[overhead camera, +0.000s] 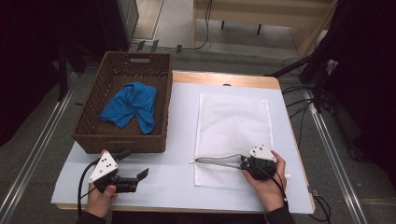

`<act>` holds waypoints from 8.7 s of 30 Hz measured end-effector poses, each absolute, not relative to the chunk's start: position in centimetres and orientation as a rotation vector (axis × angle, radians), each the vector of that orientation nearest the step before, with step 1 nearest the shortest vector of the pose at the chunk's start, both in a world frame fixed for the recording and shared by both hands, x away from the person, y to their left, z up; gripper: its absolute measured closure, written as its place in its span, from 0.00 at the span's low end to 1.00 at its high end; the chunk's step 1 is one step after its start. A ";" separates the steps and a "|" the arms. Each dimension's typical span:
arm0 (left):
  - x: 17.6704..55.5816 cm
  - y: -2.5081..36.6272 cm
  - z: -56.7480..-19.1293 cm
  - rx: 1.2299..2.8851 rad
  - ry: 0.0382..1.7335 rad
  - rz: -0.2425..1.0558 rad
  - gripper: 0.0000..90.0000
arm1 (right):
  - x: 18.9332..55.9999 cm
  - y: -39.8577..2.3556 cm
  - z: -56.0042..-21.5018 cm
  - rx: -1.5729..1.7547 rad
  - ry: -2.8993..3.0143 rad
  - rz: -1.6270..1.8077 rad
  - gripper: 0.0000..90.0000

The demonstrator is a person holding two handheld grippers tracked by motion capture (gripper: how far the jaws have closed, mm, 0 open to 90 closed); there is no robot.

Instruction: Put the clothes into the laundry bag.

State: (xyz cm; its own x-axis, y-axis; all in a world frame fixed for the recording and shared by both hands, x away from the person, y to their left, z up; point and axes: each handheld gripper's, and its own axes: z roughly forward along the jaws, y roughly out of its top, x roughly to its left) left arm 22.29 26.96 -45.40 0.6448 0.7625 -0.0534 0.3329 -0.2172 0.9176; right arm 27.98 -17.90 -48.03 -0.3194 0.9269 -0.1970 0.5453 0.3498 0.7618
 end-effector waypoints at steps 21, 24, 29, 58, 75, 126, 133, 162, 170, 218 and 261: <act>21.7 27.1 -44.9 1.804 0.848 0.591 0.08 | 28.1 -19.8 -45.1 1.227 1.928 1.148 0.99; 21.5 27.1 -44.7 1.784 0.863 0.647 0.08 | 27.8 -19.8 -45.2 1.206 1.922 1.166 0.99; 21.4 27.4 -44.4 1.790 0.863 0.624 0.08 | 27.6 -20.1 -45.4 1.209 1.935 1.240 0.99; 23.5 28.0 -38.5 1.696 0.901 0.667 0.08 | 27.6 -20.3 -45.6 1.146 1.961 1.240 0.97; 27.7 28.9 -38.1 1.499 1.145 0.734 0.16 | 27.7 -20.3 -45.8 1.142 1.969 1.226 0.96; 44.2 29.4 -37.2 1.595 1.488 0.449 0.00 | 27.5 -20.9 -45.8 1.138 1.981 1.267 0.95; 45.5 29.3 -38.6 1.597 1.530 0.471 0.00 | 27.5 -21.1 -45.9 1.139 1.983 1.277 0.95; 48.5 27.5 -43.9 1.890 1.849 0.373 0.11 | 27.5 -21.4 -46.2 1.145 1.999 1.286 0.96; 48.2 27.9 -43.2 1.976 1.869 0.417 0.55 | 27.5 -21.6 -46.3 1.147 1.999 1.283 0.96; 39.3 29.2 -32.7 1.517 1.289 0.737 0.88 | 27.7 -21.2 -46.6 1.101 2.029 1.255 1.00; 28.0 17.1 -32.2 1.582 0.838 0.509 0.87 | 27.6 -21.1 -46.4 1.090 2.022 1.261 1.00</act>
State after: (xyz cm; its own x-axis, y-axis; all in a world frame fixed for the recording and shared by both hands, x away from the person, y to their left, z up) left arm 27.95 17.08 -32.21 0.6432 0.7542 -0.1322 0.2301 -0.0258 0.9728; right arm 27.58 -21.08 -46.44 -0.5442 0.8389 -0.0102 0.3596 0.2442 0.9006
